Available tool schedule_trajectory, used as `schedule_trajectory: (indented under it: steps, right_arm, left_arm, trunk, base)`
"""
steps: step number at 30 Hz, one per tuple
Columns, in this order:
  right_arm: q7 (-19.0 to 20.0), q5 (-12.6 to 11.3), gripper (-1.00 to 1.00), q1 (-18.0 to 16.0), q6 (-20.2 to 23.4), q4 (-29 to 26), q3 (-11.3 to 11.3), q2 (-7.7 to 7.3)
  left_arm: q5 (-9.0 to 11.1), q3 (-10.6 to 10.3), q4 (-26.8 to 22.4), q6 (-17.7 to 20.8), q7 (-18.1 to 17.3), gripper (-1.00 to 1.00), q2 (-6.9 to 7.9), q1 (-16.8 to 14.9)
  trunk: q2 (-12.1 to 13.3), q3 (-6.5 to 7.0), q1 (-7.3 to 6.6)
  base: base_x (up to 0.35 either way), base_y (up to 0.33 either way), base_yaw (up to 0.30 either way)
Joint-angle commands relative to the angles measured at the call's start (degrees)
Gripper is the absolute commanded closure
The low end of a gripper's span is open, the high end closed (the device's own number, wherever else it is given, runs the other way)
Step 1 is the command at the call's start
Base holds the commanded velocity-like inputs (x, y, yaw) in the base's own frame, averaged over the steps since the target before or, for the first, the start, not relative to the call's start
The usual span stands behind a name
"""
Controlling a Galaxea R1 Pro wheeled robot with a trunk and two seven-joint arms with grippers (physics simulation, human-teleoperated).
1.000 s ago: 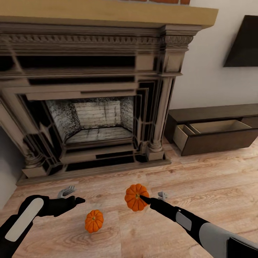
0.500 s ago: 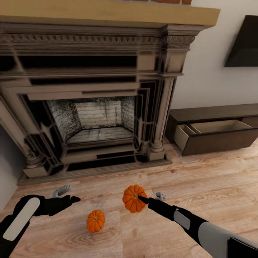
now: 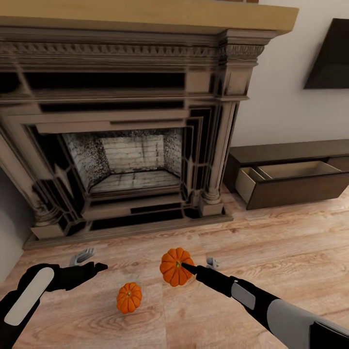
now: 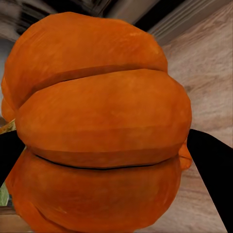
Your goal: Place each of the two pumpkins and all three candles from the living room inside a cabinet in the living room (use any cabinet), then make sure every cabinet is closed, and position the cauldron so it is next to a table in the living room.
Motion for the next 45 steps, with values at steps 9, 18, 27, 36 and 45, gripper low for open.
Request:
schedule_trajectory:
  steps: [9,18,27,36,45]
  right_arm:
    - [1.54,-0.71,1.00,-0.03,0.51,-10.17,0.06,-3.40]
    - [2.18,-0.84,1.00,-0.06,1.04,-12.89,-0.05,-5.27]
    - [2.26,-0.77,1.00,-0.05,2.23,-16.68,-0.06,-5.33]
    - [2.20,-0.74,1.00,-0.02,2.26,-19.58,-0.03,-5.91]
    - [1.52,-0.70,1.00,-0.03,2.12,-19.36,-0.03,-6.13]
  left_arm:
    - [0.68,-0.12,1.41,-3.09,0.26,-1.00,0.08,-0.04]
    - [0.53,0.26,4.13,-3.96,-5.51,-1.00,0.30,-0.04]
    - [0.55,0.32,12.38,-7.77,-20.93,-1.00,6.15,-0.08]
    - [0.52,0.15,14.59,-11.75,-24.77,-1.00,7.15,-0.06]
    - [0.59,0.14,14.58,-11.90,-24.89,-1.00,7.12,-0.05]
  trunk:
    - [-3.65,-1.67,1.97]
    - [-7.26,-3.29,3.95]
    - [-10.87,-4.90,5.93]
    - [-14.48,-6.52,7.90]
    - [-14.83,-8.49,8.25]
  base:
    - [0.000,0.000,0.000]
    - [0.000,0.000,0.000]
    - [0.000,0.000,0.000]
    - [0.000,0.000,0.000]
    - [0.000,0.000,0.000]
